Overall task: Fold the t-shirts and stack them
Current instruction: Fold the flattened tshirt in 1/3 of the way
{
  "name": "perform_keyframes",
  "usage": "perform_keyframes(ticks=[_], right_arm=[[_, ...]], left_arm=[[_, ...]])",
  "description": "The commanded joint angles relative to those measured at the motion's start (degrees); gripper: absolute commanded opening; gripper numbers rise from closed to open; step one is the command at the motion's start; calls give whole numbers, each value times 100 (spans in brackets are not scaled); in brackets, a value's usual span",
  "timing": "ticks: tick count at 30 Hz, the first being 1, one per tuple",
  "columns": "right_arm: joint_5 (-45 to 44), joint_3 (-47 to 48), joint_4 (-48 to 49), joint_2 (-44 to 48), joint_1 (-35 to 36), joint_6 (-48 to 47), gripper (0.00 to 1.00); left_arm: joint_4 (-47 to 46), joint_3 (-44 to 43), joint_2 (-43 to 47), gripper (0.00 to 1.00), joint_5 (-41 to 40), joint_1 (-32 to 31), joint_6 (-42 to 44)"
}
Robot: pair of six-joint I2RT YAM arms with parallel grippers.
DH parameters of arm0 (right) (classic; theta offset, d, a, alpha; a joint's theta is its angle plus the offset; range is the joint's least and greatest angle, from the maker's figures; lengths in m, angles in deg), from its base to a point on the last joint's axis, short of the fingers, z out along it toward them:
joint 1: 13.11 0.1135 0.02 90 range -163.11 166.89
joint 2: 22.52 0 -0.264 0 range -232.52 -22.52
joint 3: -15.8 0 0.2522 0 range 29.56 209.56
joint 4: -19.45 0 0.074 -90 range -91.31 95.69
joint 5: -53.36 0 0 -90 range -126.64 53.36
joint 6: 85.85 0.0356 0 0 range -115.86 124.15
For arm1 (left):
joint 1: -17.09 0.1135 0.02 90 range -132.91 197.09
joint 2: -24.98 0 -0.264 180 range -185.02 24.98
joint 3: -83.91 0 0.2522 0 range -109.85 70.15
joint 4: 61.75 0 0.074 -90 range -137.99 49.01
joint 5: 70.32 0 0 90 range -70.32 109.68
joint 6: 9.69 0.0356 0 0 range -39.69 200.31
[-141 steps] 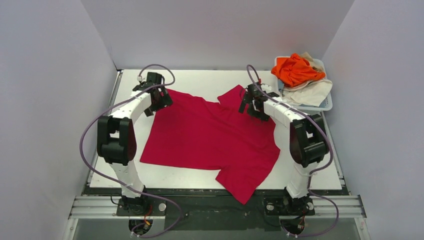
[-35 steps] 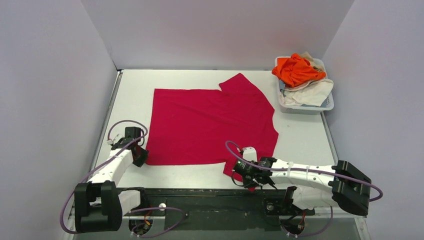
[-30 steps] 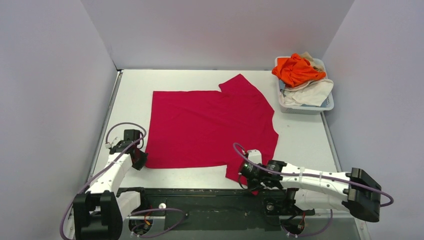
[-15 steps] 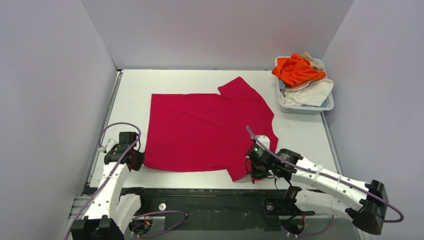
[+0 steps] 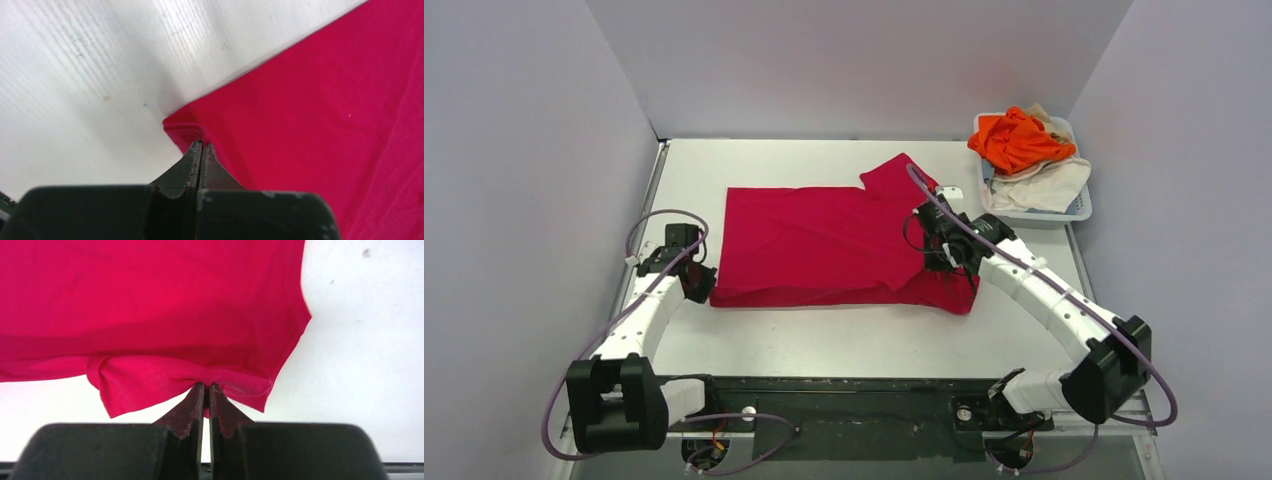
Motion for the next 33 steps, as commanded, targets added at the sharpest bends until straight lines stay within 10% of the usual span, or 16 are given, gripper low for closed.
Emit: perform_keyframes(ticks=[1, 16, 17, 20, 23, 33], right_arm=[[-77, 652, 0, -579, -355, -659, 0], [462, 3329, -248, -3809, -1117, -2122, 0], [387, 3575, -271, -4046, -1120, -2258, 3], [-401, 4213, -311, -4518, -1139, -2341, 22], [-766, 4798, -540, -4662, -1128, -2130, 89], [1100, 595, 1348, -1812, -1177, -176, 99]], left_arm=[[-557, -429, -467, 0, -95, 18, -55], [-675, -1342, -2221, 0, -327, 60, -72], [-649, -1384, -2285, 2, -336, 61, -44], [-537, -1566, -2310, 60, -483, 62, 18], [-192, -1920, -2084, 80, -692, 61, 88], [-964, -1741, -1494, 87, 512, -648, 1217]])
